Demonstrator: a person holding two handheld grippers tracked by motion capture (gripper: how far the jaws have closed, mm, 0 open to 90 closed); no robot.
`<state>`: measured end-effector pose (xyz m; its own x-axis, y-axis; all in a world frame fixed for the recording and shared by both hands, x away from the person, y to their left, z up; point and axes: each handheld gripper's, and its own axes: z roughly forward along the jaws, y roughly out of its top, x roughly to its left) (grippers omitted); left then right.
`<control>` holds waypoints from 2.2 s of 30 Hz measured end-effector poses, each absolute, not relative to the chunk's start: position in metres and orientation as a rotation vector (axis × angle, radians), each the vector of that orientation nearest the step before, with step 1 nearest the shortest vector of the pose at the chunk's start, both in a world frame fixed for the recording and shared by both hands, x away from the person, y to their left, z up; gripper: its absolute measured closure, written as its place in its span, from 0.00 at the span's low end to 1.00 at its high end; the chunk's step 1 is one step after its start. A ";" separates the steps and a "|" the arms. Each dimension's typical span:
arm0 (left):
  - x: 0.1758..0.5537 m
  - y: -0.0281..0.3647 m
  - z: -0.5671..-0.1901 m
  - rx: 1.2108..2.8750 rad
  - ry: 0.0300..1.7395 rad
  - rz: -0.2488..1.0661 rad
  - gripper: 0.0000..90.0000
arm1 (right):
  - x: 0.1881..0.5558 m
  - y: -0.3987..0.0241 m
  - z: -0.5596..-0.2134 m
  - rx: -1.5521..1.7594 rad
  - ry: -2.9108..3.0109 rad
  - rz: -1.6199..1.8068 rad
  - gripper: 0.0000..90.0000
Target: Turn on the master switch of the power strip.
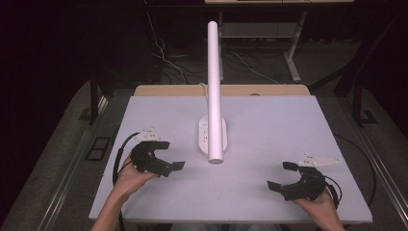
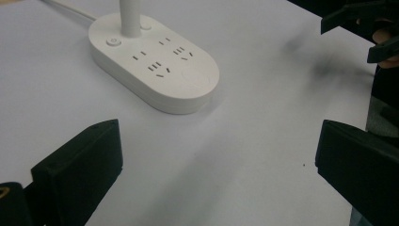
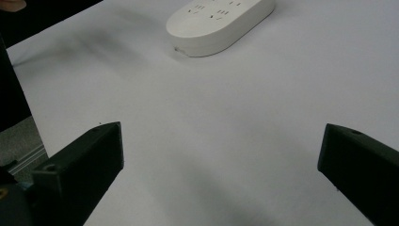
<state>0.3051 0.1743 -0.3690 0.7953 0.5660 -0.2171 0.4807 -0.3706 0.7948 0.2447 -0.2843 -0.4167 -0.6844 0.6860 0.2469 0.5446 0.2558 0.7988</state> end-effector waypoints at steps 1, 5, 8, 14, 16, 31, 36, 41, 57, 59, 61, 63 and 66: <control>0.307 0.174 -0.368 2.035 0.777 0.115 0.00 | 0.245 -0.284 -0.417 1.171 2.366 1.407 0.00; 0.313 0.173 -0.367 2.050 0.779 0.115 0.00 | 0.245 -0.285 -0.416 1.175 2.366 1.408 0.00; 0.318 0.171 -0.366 2.062 0.778 0.115 0.00 | 0.245 -0.285 -0.417 1.175 2.367 1.406 0.00; 0.328 0.168 -0.359 2.084 0.760 0.126 0.00 | 0.245 -0.285 -0.417 1.174 2.366 1.406 0.00; 0.331 0.167 -0.357 2.098 0.752 0.128 0.00 | 0.245 -0.285 -0.417 1.174 2.366 1.406 0.00; 0.353 0.155 -0.345 2.140 0.718 0.143 0.01 | 0.244 -0.286 -0.417 1.178 2.370 1.409 0.00; 0.360 0.149 -0.342 2.150 0.714 0.142 0.01 | 0.244 -0.287 -0.417 1.176 2.365 1.410 0.00; 0.370 0.147 -0.339 2.165 0.708 0.152 0.01 | 0.244 -0.287 -0.417 1.174 2.363 1.411 0.00; 0.398 0.145 -0.335 2.155 0.759 0.129 0.02 | 0.244 -0.289 -0.416 1.183 2.332 1.423 0.00; 0.401 0.145 -0.335 2.144 0.772 0.125 0.03 | 0.244 -0.290 -0.416 1.189 2.327 1.427 0.00; 0.405 0.145 -0.336 2.143 0.776 0.126 0.03 | 0.244 -0.290 -0.416 1.187 2.322 1.429 0.00; 0.408 0.145 -0.335 2.144 0.782 0.127 0.04 | 0.244 -0.290 -0.417 1.190 2.323 1.427 0.00; 0.412 0.144 -0.334 2.143 0.793 0.133 0.04 | 0.244 -0.290 -0.417 1.192 2.330 1.425 0.00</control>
